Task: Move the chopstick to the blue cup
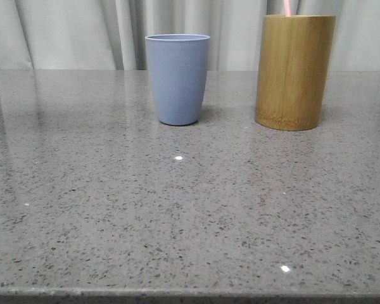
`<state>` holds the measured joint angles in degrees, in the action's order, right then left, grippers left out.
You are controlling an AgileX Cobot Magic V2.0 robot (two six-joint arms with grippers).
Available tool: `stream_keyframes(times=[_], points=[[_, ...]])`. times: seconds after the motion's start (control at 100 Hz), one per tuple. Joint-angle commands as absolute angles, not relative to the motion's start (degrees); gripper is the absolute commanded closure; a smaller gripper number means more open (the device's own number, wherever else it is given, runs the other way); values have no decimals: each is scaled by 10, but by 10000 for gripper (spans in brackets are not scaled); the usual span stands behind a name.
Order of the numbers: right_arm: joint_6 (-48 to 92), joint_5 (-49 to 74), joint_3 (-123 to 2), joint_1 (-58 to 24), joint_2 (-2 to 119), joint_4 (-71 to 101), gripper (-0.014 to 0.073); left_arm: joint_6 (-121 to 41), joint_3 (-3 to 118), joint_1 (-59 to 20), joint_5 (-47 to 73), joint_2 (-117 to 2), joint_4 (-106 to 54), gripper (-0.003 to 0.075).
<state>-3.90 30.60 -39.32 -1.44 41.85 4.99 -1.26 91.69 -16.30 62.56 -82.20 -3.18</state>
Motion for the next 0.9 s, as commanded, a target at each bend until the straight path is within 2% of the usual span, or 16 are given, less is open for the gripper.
stream_keyframes(times=[0.0, 0.18, 0.34, 0.46, 0.54, 0.89], points=[[-30, 282, -443, -13, 443, 56, 263, 0, 871, -152, 559, -760, -30, 426], [-23, 309, -526, -32, 511, 58, 263, 14, 736, -145, 473, -676, -30, 426], [-23, 313, -608, -81, 575, 60, 259, 14, 643, -145, 428, -606, -30, 426], [-23, 306, -660, -117, 623, 60, 193, 14, 582, -145, 407, -557, -31, 426], [-23, 306, -692, -137, 661, 60, 144, 14, 554, -145, 407, -526, -31, 426], [-23, 300, -826, -161, 805, 68, 146, 14, 503, -145, 408, -443, -31, 426]])
